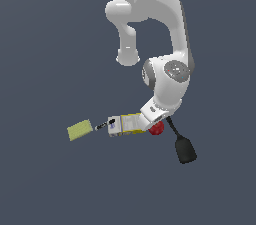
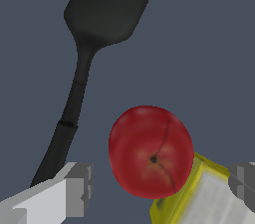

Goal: Pick up a designated object from a clutter of objects.

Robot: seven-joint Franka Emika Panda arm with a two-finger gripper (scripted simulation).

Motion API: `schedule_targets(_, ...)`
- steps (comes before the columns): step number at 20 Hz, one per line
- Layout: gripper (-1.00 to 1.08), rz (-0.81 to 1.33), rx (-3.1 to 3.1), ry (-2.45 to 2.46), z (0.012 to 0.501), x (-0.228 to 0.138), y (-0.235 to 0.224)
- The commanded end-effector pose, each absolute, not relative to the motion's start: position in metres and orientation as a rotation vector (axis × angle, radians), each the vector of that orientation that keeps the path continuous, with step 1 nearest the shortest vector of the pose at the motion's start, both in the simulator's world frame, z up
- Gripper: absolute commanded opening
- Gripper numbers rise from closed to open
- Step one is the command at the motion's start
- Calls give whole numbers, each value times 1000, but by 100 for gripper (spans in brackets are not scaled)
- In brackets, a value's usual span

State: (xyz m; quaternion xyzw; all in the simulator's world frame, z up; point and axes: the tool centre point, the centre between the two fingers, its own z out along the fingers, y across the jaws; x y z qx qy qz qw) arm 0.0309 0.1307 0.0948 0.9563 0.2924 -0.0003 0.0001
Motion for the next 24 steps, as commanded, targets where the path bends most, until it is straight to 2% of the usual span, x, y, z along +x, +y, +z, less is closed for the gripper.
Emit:
schedule_targets(1, 100, -2, 3004, 919, 89, 31, 131)
schedule_targets(14, 100, 0, 3002, 925, 46, 31, 131)
schedule_targets(15, -100, 0, 3002, 925, 46, 31, 131)
schedule_targets(24, -100, 0, 3002, 925, 46, 31, 131)
